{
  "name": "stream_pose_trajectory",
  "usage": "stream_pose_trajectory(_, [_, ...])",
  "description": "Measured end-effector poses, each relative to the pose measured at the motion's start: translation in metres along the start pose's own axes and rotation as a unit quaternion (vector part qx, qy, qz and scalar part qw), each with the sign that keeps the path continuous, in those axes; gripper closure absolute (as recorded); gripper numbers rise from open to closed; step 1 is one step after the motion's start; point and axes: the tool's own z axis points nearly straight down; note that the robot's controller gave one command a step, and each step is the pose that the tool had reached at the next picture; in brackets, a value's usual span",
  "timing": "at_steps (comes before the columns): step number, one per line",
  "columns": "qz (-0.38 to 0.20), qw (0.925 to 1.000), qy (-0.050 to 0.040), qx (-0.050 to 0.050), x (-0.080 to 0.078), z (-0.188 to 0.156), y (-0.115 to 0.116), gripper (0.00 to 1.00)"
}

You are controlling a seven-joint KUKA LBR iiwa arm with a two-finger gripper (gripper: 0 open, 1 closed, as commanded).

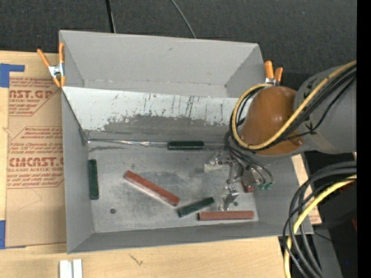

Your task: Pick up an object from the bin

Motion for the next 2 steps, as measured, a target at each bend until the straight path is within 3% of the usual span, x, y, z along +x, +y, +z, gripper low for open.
stream_pose_trajectory(1, [-0.114, 0.9935, -0.0053, 0.005, -0.0040, 0.0239, 0.0706, 1.00])
stream_pose_trajectory(2, [-0.114, 0.9935, -0.0054, 0.005, -0.0041, 0.0239, 0.0709, 1.00])
